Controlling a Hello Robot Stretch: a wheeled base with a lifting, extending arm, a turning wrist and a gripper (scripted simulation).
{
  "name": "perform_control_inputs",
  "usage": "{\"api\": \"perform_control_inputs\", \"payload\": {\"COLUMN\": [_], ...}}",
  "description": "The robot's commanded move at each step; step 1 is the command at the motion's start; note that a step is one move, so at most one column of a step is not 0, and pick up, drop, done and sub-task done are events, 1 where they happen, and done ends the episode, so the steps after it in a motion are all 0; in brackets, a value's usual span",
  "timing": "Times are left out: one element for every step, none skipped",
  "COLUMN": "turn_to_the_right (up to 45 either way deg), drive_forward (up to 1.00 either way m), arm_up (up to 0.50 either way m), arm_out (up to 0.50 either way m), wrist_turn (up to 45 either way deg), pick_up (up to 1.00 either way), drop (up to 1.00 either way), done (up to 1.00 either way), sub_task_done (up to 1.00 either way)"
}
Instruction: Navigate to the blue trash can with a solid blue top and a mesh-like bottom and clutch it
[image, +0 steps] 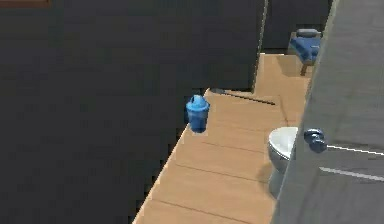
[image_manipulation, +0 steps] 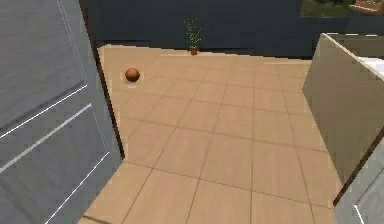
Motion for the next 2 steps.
{"api": "perform_control_inputs", "payload": {"turn_to_the_right": [-6.0,0.0], "drive_forward": [0.00,0.80], "arm_up": [0.00,0.00], "arm_out": [0.00,0.00], "wrist_turn": [0.0,0.0], "pick_up": [0.00,0.00], "drop": [0.00,0.00], "done": [0.00,0.00], "sub_task_done": [0.00,0.00]}}
